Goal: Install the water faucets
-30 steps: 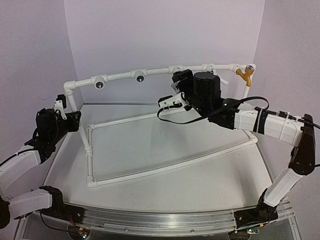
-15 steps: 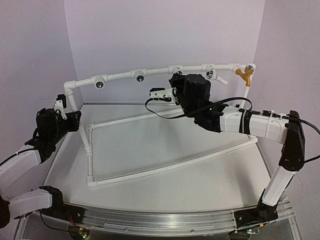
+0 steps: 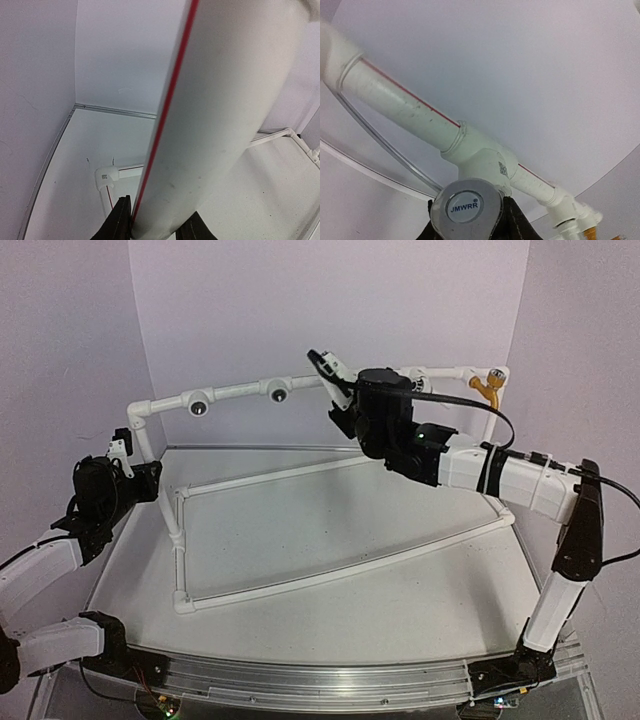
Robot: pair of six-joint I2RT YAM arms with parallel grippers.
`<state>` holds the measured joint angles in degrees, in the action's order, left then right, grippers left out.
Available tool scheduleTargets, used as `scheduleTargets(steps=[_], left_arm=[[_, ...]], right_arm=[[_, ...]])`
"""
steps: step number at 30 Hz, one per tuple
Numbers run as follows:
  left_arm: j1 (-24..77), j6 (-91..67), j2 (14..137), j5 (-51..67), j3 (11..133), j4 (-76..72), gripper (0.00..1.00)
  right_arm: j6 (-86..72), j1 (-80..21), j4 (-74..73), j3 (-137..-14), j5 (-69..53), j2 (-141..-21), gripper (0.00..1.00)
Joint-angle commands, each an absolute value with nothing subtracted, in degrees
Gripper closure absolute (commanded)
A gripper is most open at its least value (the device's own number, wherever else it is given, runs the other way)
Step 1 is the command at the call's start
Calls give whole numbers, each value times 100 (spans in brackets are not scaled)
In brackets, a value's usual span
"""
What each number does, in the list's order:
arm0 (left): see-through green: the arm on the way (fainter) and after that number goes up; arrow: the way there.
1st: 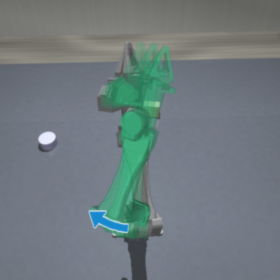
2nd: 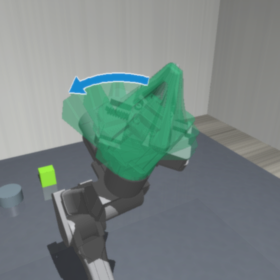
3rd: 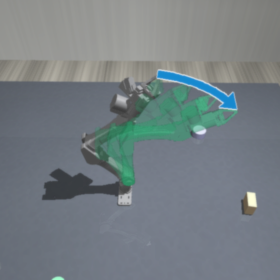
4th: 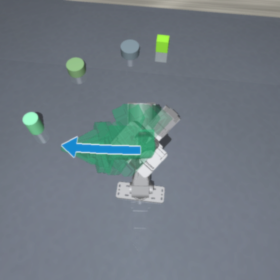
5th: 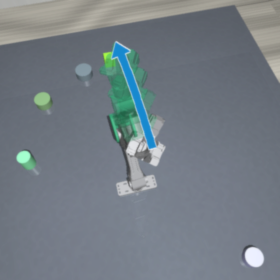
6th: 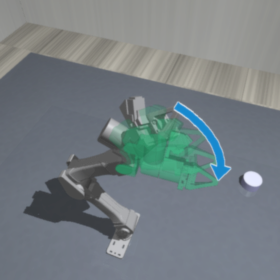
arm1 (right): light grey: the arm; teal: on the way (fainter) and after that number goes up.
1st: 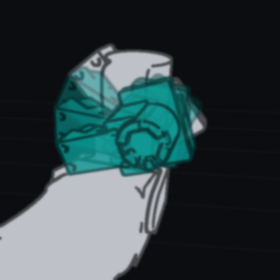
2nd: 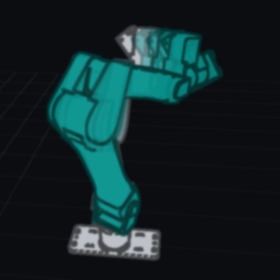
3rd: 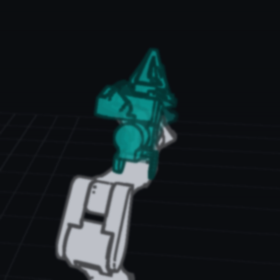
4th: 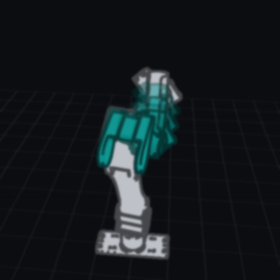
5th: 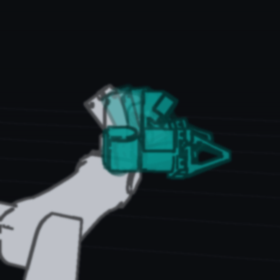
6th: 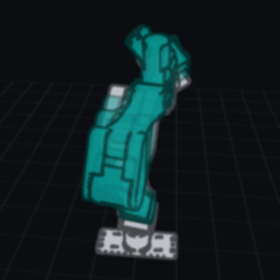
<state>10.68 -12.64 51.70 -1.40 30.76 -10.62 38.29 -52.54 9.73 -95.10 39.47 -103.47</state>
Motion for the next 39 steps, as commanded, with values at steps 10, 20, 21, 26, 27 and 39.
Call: scheduleTargets(steps=[10,20,21,26,27,39], left_arm=[[1204,-2109,5281,687,3103,-466,100],[1204,-2104,5239,683,3081,-468,100],[1204,-2097,5246,691,3084,-466,100],[1204,-2109,5253,706,3076,-466,100],[1203,-2109,5255,704,3077,-467,100],[1204,-2108,5299,747,3111,-467,100]], right_arm=[[-1861,-4879,623,-9051,2544,-9641,80],[519,-4885,-1,-8631,1210,-8611,14],[842,-4886,-197,-8633,1023,-8519,10],[2281,-4890,-1073,-8674,594,-8128,2],[2483,-4892,-1162,-8734,708,-8086,2],[7841,-5046,-1842,-9194,1069,-8247,2]])
